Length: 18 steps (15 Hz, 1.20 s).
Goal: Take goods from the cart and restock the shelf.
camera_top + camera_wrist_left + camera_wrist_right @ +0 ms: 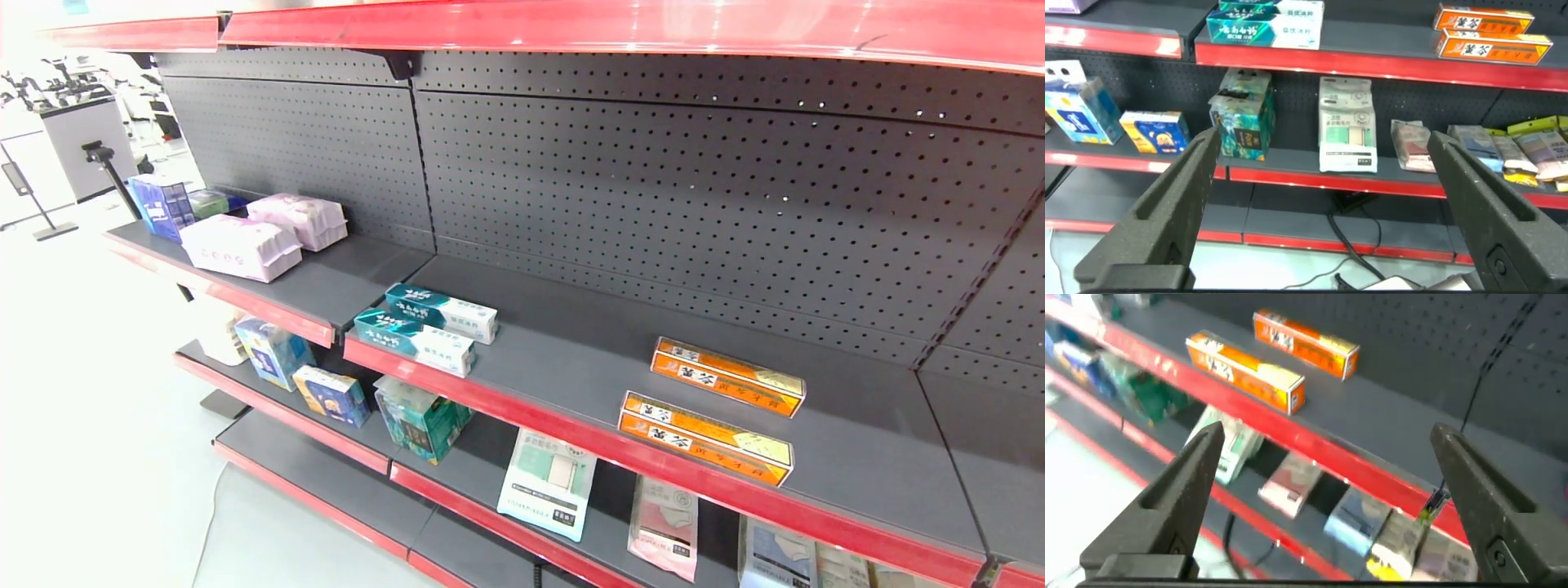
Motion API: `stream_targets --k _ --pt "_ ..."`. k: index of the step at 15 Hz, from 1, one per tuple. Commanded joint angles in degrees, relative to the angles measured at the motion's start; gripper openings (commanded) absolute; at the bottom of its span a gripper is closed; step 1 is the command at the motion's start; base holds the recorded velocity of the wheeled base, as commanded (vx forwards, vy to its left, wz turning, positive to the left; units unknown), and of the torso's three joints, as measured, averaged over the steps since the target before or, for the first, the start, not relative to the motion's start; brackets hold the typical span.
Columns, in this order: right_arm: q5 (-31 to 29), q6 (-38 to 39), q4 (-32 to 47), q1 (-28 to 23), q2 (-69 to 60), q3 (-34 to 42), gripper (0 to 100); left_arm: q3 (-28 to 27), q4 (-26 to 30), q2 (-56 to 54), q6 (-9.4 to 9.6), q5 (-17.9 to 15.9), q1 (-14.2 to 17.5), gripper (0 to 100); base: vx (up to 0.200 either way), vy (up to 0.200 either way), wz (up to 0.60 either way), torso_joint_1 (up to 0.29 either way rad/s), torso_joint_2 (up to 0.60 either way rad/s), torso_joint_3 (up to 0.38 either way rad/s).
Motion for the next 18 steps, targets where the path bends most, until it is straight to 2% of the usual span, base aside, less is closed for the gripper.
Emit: stream_targets --k 1,3,5,6,9,11,12,15,18 --pt "-0.8 1.1 -0.23 0.04 -4.24 1.19 100 0.0 -0.01 -1.63 0.22 -0.19 0.01 100 0.0 0.0 0.0 0.0 0.0 0.0" --pt "-1.59 6.9 -0.14 0.04 -4.24 1.28 100 0.18 -0.1 -3.3 0.49 -0.02 0.01 100 0.0 0.0 0.0 0.0 0.0 0.0" --pt "-1.15 6.29 -0.32 0.04 -4.24 1.54 100 0.35 -0.28 -3.3 1.19 1.56 0.01 100 0.0 0.0 0.0 0.0 0.0 0.0" --pt "0.6 6.02 -0.23 0.13 -4.24 1.45 100 1.06 -1.68 -3.3 3.92 3.67 0.01 100 0.0 0.0 0.0 0.0 0.0 0.0" --pt "-0.63 4.88 -0.67 0.13 -4.24 1.63 100 1.76 -3.0 -3.3 3.21 4.38 0.01 100 0.0 0.0 0.0 0.0 0.0 0.0" --pt "-3.35 2.95 -6.12 0.13 -4.24 3.91 100 1.85 -3.26 -3.3 3.13 7.36 0.01 100 0.0 0.0 0.0 0.0 0.0 0.0" --pt "-3.18 3.65 -2.69 0.13 -4.24 3.91 100 2.55 -4.67 -3.3 3.13 8.51 0.01 100 0.0 0.0 0.0 0.0 0.0 0.0" --pt "-3.26 5.05 -2.86 0.13 -4.24 3.91 100 4.13 -8.8 -3.3 3.04 9.83 0.01 100 0.0 0.0 0.0 0.0 0.0 0.0" --pt "-3.35 6.11 -2.86 0.13 -4.24 3.91 100 4.13 -9.15 -3.21 1.98 9.83 0.01 100 0.0 0.0 0.0 0.0 0.0 0.0"
